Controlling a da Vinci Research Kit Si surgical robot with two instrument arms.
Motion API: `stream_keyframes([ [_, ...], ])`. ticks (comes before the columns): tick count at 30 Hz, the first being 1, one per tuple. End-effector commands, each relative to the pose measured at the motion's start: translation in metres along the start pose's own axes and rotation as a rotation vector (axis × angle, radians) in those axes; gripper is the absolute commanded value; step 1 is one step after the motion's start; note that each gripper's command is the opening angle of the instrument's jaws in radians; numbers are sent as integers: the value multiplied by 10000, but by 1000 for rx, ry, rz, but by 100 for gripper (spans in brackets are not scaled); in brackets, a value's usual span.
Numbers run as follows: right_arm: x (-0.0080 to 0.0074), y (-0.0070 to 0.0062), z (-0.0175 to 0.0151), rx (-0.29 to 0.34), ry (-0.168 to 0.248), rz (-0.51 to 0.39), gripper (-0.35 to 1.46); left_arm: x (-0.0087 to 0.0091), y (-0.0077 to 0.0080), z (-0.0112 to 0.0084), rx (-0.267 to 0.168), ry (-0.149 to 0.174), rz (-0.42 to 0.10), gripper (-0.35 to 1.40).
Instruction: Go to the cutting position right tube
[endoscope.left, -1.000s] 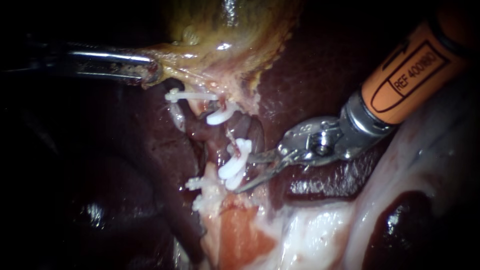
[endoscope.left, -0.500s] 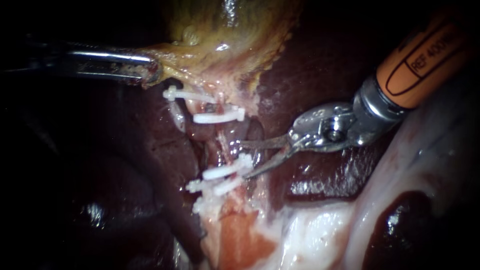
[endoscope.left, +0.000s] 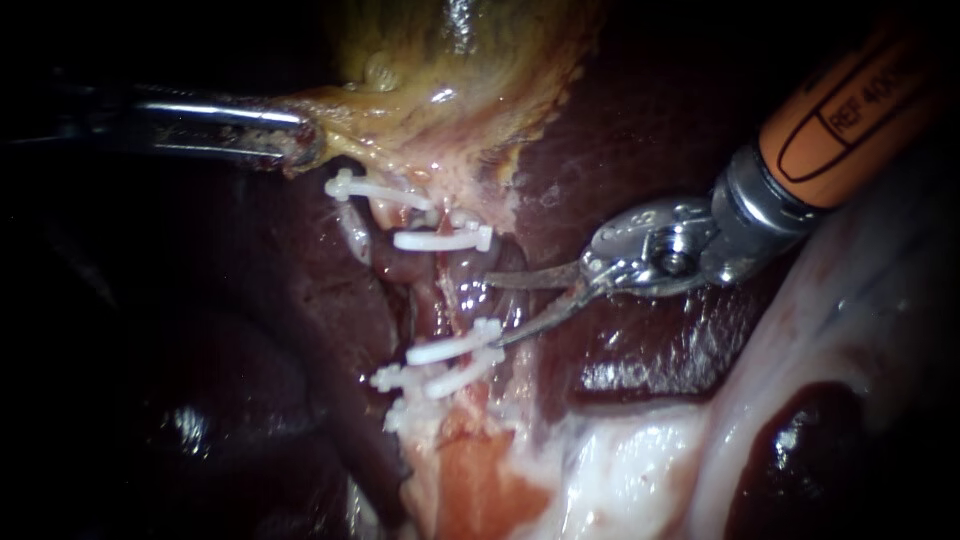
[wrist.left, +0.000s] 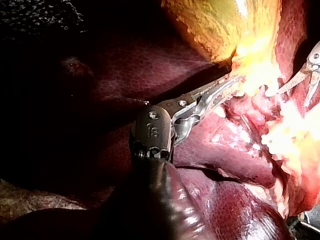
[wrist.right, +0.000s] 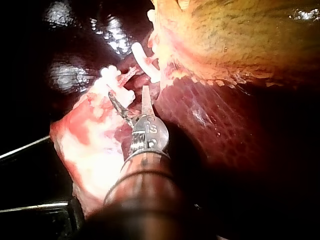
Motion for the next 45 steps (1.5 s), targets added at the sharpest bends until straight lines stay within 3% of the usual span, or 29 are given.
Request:
stream_keyframes([
  [1,1,1,3,-2,0,1,140,0,0,0,0,0,0,-35],
  [8,11,3,24,16,58,19,140,0,0,0,0,0,0,-35],
  [20,24,4,65,18,69,50,141,0,0,0,0,0,0,-35],
  [24,31,1,76,49,132,66,143,0,0,0,0,0,0,-35],
  [29,40,-3,83,73,176,89,143,0,0,0,0,0,0,-35],
  [39,44,-7,84,84,188,96,143,0,1,0,1,0,0,-35],
  [45,51,-20,81,130,203,112,143,0,1,1,1,0,0,-35],
])
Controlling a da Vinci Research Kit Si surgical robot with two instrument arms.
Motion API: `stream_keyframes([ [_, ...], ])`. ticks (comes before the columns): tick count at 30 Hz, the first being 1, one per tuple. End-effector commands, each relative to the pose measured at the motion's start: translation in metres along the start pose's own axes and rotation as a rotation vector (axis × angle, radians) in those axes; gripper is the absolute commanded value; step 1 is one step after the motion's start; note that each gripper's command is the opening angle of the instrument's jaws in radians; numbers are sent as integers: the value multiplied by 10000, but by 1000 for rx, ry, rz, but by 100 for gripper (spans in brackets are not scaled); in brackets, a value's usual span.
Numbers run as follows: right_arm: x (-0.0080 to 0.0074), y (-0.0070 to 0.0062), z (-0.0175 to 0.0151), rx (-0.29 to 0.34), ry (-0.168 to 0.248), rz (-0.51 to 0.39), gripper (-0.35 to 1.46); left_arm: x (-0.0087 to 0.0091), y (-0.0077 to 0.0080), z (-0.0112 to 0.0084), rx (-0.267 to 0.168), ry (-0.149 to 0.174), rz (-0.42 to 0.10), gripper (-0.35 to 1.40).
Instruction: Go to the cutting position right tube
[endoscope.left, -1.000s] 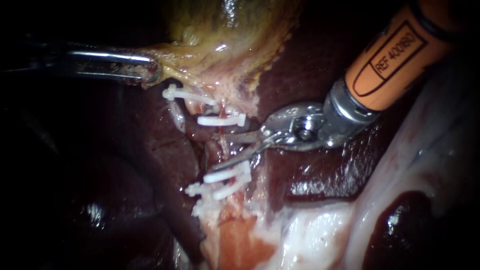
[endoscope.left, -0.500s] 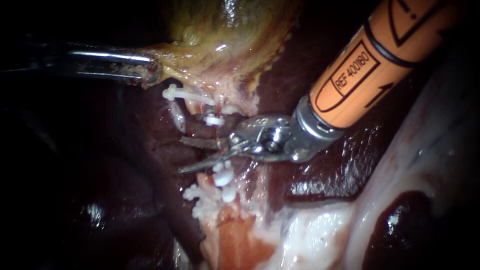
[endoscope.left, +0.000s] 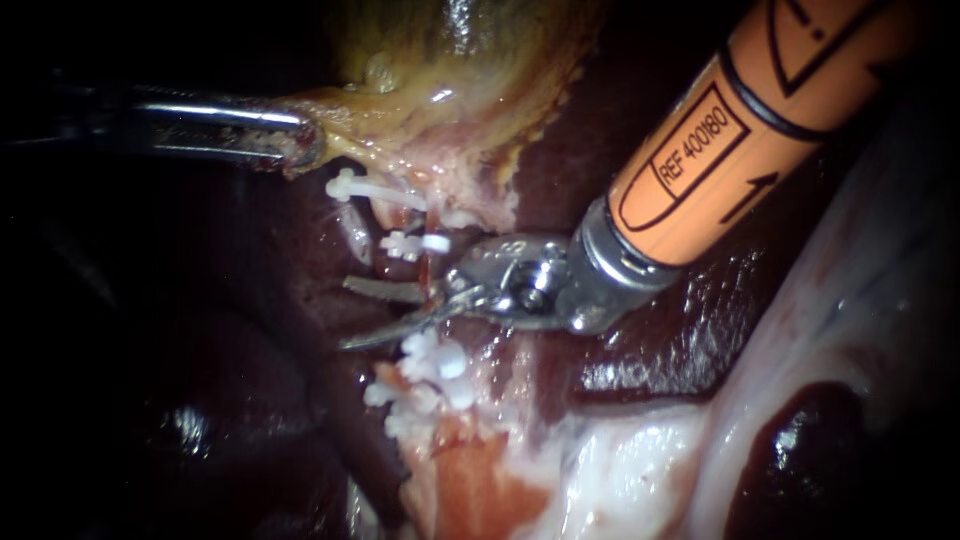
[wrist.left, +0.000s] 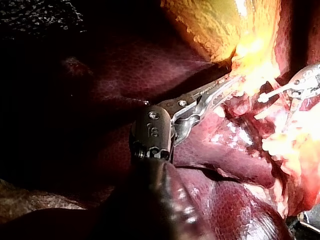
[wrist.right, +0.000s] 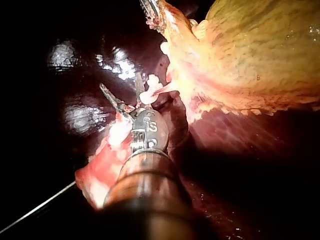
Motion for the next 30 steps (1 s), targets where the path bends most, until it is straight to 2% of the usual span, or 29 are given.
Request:
stream_keyframes([
  [1,2,-4,0,10,6,2,143,0,0,0,1,0,0,-35],
  [11,22,-31,-6,87,40,10,143,0,-1,0,0,0,0,-35],
  [30,22,-33,-8,93,40,10,141,0,-2,0,0,0,0,-35],
])
